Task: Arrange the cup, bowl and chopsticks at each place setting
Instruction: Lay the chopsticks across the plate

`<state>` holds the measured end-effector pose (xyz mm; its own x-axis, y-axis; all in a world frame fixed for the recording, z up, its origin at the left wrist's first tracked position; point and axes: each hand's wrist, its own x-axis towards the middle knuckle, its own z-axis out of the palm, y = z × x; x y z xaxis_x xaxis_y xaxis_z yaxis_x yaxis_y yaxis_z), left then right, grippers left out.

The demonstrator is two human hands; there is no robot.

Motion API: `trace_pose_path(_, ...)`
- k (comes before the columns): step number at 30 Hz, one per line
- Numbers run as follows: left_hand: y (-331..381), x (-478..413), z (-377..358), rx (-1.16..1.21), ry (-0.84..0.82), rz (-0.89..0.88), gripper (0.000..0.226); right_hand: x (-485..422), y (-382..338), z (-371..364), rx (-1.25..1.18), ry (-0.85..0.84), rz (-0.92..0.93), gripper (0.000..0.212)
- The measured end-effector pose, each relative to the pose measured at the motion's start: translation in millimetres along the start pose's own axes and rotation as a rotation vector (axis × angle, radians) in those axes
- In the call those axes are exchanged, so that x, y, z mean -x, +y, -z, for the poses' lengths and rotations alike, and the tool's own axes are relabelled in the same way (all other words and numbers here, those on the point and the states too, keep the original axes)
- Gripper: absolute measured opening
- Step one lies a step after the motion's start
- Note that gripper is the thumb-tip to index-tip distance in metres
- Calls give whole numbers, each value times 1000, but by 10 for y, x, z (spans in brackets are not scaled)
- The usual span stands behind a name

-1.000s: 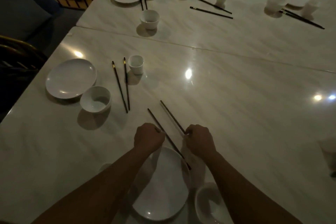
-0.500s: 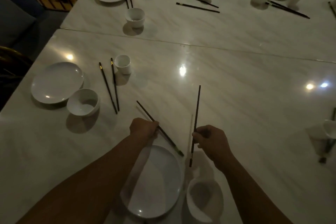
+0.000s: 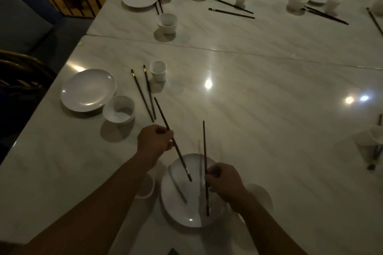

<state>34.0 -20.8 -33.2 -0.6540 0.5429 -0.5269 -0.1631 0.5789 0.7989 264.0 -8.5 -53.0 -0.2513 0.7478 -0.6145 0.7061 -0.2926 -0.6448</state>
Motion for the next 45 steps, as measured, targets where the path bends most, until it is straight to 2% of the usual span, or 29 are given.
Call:
trace_pose_path(6, -314, 360, 65, -300, -214, -78, 8, 230, 158, -300, 21, -28, -74, 9)
trace_pose_path(12, -561, 445, -40, -458, -295, -95, 9, 286, 158, -374, -26, -7, -116, 9)
trace_pose_path(17, -626, 466, -103, -573, -364, -197, 10, 259, 146, -384, -9, 0, -101, 6)
trace_pose_path(26, -641, 507, -238, -629, -356, -221, 6, 256, 163, -408, -79, -26, -143, 7)
trace_pose_path(34, -670, 511, -327, -659, -376, -244, 11, 264, 191, -381, -56, -34, -127, 5)
trace_pose_path(39, -677, 517, -366, -646, -393, -250, 12, 318, 179, -348, -93, -17, -118, 14)
trace_pose_path(41, -696, 507, -372, -618, -401, -242, 15, 334, 162, -321, -54, 8, -97, 17)
trace_pose_path(45, -720, 504, -370, -543, -399, -196, 21, 357, 104, -126, 139, 166, 49, 18)
